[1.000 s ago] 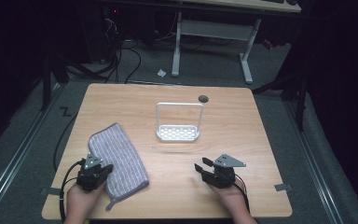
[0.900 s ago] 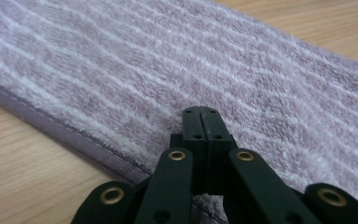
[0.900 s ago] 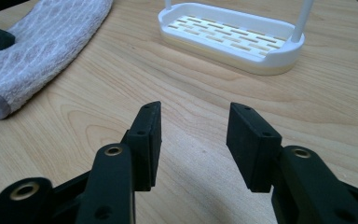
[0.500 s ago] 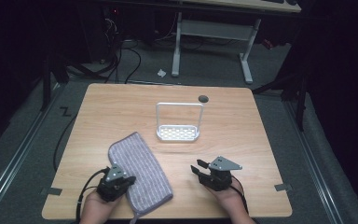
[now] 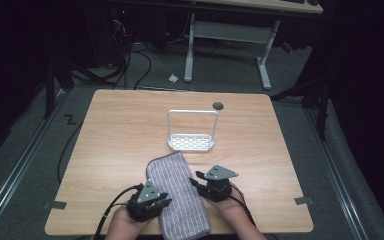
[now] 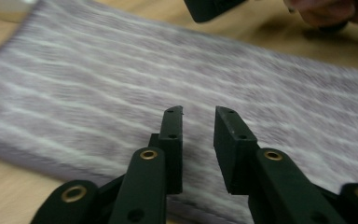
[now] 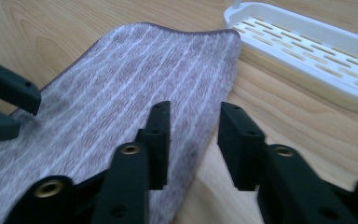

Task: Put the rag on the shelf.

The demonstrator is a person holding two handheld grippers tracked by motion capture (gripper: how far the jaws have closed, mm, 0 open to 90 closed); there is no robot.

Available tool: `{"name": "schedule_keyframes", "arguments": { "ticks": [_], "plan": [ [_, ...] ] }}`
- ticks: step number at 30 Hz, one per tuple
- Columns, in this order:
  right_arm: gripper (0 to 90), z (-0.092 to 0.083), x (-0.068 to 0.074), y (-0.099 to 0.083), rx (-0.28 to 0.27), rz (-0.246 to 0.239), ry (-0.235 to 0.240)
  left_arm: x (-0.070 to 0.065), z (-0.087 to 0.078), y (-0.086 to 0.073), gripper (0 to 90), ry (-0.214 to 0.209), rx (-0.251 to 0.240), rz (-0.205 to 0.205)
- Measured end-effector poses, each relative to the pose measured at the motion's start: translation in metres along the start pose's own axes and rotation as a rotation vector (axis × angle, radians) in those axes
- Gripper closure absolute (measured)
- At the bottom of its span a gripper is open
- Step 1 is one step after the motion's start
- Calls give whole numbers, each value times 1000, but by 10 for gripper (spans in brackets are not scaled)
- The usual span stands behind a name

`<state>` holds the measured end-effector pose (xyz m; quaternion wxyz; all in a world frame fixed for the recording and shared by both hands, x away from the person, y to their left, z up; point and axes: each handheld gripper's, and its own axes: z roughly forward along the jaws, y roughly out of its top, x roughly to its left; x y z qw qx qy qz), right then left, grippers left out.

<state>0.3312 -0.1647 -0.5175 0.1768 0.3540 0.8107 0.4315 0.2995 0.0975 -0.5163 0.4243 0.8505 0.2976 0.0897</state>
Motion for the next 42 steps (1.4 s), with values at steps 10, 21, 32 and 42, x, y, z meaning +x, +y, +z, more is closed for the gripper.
{"name": "schedule_keyframes", "arguments": {
  "ticks": [10,21,32,42],
  "plan": [
    [879,41,0,17,165,7,-14,32,13,-2,721,84,23,-82],
    [857,-22,3,-29,138,57,-10,5,28,3,660,-45,17,-50],
    [748,-38,-1,-27,62,91,-28,18,18,9,471,99,-55,-109],
    [693,-36,-8,-28,44,140,-84,50,43,20,427,84,-34,-225]
  ]
}}
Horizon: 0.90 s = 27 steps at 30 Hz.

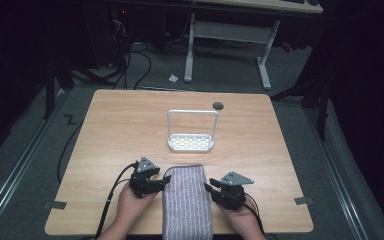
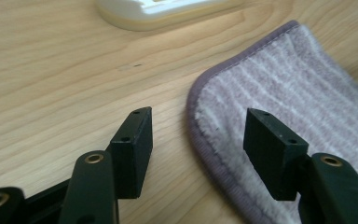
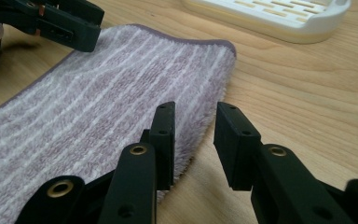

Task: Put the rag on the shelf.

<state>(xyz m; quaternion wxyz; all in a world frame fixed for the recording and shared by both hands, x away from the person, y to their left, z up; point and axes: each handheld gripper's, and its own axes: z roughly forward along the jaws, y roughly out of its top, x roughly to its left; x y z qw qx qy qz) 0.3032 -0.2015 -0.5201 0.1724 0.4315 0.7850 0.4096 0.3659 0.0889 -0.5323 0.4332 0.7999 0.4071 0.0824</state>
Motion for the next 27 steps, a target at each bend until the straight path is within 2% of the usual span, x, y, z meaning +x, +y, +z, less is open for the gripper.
{"name": "schedule_keyframes", "arguments": {
  "ticks": [4,9,11,13,15,16,18,21,24,27],
  "plan": [
    [677,0,0,-2,5,-2,-25,-5,7,0,445,-3,1,-1],
    [543,3,1,1,-4,19,-9,-13,12,2,544,49,-7,16],
    [505,8,1,7,-4,20,-1,-10,12,2,573,38,-13,-22],
    [489,15,0,16,2,16,-19,-9,13,2,609,28,-17,-35],
    [484,29,-6,29,10,46,-38,-10,13,3,645,22,-11,-17],
    [484,29,-6,29,10,46,-38,-12,14,3,645,20,-5,-9],
    [486,40,-8,34,35,64,-67,-12,14,3,679,16,-1,-1],
    [530,54,-10,33,101,50,-98,-10,13,2,722,-12,1,-25],
    [565,53,-9,30,101,67,-95,-10,13,1,762,-43,9,-17],
    [578,51,-4,28,104,27,-95,-13,12,0,765,-32,13,7]
  ]
}}
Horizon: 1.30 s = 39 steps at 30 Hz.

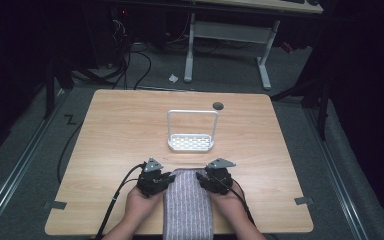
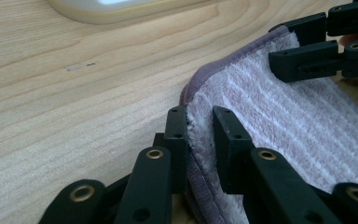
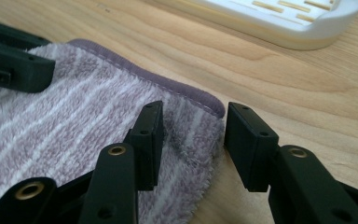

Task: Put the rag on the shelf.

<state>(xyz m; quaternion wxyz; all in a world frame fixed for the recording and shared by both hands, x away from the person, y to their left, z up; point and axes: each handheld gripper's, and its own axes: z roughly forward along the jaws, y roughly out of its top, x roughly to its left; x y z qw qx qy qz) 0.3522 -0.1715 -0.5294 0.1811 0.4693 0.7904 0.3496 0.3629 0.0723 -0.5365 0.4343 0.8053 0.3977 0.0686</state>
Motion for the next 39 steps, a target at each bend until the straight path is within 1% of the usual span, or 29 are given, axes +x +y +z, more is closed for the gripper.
{"name": "schedule_keyframes", "arguments": {
  "ticks": [1,3,4,5,7,8,9,10,12,14,16,17,18,20,21,22,23,25,28,29,30,33,37,39],
  "plan": [
    [592,-1,1,-1,-3,-6,0,0,0,0,765,-2,0,0],
    [606,-1,1,-4,-20,-4,5,1,0,0,765,-12,-2,-13],
    [619,-2,2,-5,-24,12,7,2,0,0,765,-15,-2,-17],
    [630,-2,3,-6,-28,16,11,2,0,0,765,-16,-2,-18],
    [655,-3,4,-7,-30,6,7,2,0,0,769,-18,-2,-19],
    [696,-2,5,-7,-32,7,16,2,-1,-1,781,-22,0,-18],
    [696,-2,5,-7,-32,7,16,1,-1,-1,781,-24,2,-11],
    [725,-2,5,-7,-33,3,19,-1,-1,-2,783,-27,5,0],
    [766,-2,7,-6,-29,-17,20,-3,-2,-3,786,-20,6,16],
    [815,-1,8,-5,-27,-16,34,-4,-3,-3,788,-14,4,20],
    [830,-2,9,-5,-31,-24,26,-4,-5,-3,788,-21,-5,14],
    [832,-4,10,-5,-35,-28,24,-4,-8,-4,788,-26,-27,4],
    [834,-6,12,-5,-51,-37,21,-5,-10,-5,788,-23,-43,4],
    [834,-12,14,-4,-81,-40,16,-8,-14,-5,787,-10,-65,16],
    [834,-16,15,-4,-103,-50,13,-10,-17,-5,787,-3,-88,22],
    [834,-20,16,-3,-126,-58,9,-12,-19,-5,787,2,-100,27],
    [835,-22,17,-3,-139,-61,6,-14,-22,-4,786,12,-127,37],
    [834,-27,19,-4,-168,-68,-1,-19,-27,-2,787,17,-156,49],
    [834,-35,22,-5,-211,-61,-9,-23,-33,-1,788,21,-191,53],
    [833,-38,22,-5,-226,-62,-15,-25,-35,-1,788,34,-203,65],
    [834,-40,23,-5,-243,-63,-17,-26,-36,0,788,32,-213,67],
    [834,-47,25,-3,-280,-70,-24,-26,-39,1,788,15,-232,46],
    [834,-51,24,-1,-311,-86,-37,-26,-41,4,788,21,-261,51],
    [834,-51,23,-1,-312,-85,-37,-28,-39,5,787,35,-254,64]
  ]
}}
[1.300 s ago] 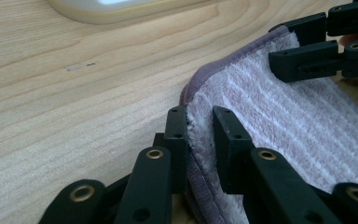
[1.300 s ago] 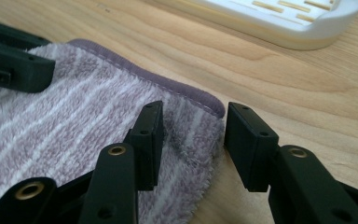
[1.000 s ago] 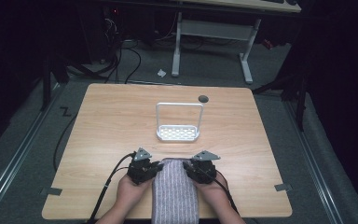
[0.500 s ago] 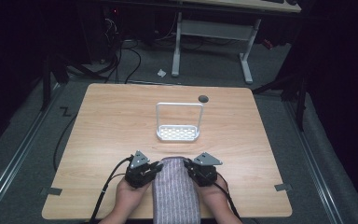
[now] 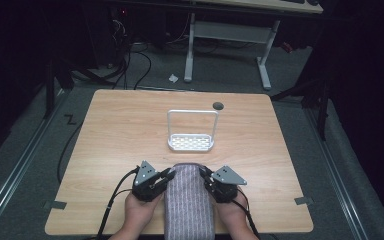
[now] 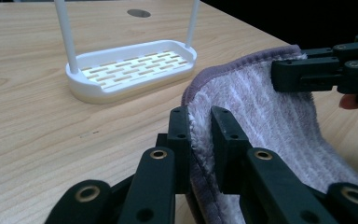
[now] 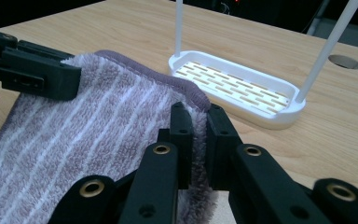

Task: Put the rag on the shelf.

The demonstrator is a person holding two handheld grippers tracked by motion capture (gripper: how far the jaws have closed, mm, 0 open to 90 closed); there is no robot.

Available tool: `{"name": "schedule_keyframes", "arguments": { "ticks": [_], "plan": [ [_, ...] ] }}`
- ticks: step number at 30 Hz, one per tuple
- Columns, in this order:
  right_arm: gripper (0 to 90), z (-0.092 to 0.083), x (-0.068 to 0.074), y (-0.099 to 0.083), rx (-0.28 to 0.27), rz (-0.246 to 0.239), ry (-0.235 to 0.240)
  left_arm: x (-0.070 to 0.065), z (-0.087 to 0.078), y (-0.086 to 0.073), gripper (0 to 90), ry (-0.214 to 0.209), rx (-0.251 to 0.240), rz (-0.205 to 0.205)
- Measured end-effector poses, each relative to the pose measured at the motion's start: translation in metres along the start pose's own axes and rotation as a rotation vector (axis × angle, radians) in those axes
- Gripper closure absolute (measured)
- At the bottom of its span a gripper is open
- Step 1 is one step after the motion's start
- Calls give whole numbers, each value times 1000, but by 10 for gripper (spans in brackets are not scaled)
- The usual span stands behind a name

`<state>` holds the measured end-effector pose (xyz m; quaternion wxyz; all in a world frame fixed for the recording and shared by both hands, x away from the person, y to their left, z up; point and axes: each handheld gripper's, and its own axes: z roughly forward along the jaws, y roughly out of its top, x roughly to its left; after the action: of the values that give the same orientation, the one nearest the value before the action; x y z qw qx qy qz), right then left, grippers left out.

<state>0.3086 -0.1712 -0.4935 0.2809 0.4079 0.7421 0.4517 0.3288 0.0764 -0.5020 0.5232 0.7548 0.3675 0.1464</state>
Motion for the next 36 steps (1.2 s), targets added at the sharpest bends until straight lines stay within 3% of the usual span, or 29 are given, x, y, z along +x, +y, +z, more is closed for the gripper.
{"name": "schedule_keyframes", "arguments": {
  "ticks": [2,5,8,12,17,22,36],
  "plan": [
    [834,-1,-2,1,-8,4,7,-2,2,2,787,15,17,3],
    [834,-1,-5,2,-18,8,9,-1,1,7,789,22,-1,-16],
    [835,-2,-9,5,-37,3,4,-3,3,10,790,30,-5,-9],
    [834,-5,-10,11,-73,-7,-23,-4,1,16,791,34,-51,-26],
    [834,-9,-10,21,-121,-14,-39,-6,-3,29,795,48,-90,-9],
    [834,-11,-15,37,-158,-17,-43,-5,-7,48,794,38,-124,-14],
    [834,-27,-28,94,-279,-31,-80,-3,-16,110,792,26,-228,63]
  ]
}}
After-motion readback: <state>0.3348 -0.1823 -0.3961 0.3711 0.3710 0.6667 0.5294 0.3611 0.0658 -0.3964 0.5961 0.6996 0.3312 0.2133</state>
